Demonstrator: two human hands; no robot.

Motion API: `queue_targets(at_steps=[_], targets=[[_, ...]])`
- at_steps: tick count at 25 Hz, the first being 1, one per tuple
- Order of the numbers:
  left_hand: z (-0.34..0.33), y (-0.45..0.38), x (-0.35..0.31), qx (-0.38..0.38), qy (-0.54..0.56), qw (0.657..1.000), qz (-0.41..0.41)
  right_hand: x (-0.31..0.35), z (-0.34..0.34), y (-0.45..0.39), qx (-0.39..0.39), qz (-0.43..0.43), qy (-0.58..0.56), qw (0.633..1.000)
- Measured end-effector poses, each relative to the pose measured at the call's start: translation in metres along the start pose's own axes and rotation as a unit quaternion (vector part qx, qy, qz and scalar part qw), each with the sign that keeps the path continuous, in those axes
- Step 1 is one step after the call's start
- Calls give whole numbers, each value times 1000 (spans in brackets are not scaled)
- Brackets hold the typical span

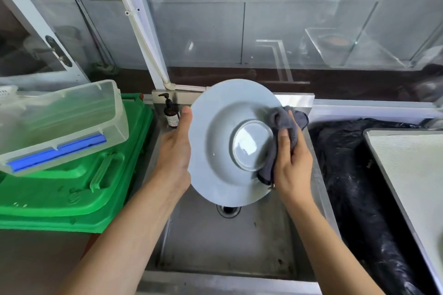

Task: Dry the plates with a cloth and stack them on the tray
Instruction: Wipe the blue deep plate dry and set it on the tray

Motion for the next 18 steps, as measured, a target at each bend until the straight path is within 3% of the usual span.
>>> queue_targets(at_steps=[5, 8, 11, 14, 18], targets=[[5, -8, 2, -25, 62, 998, 17, -21, -12, 72, -43, 14, 31, 999], [4, -9, 3, -46, 94, 994, 13, -3, -39, 113, 32, 152, 98, 983], [-1, -9, 7, -34, 98, 994, 21, 19, -68, 132, 122, 289, 209, 926], [-7, -8, 9, -33, 70, 997, 21, 44, -72, 116, 103, 338, 267, 897], [-4, -6, 2, -13, 74, 997, 8, 83, -63, 83, 63, 349, 294, 888]])
Point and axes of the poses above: each hand's wrist, its own y-axis away from the middle knuckle, its own z-axis out of the back of the hand, x = y × z, the point moved 7 cm from there along -y, towards the middle knuckle, and after that the axes turned 6 degrees about x, right-handed, at the moved point
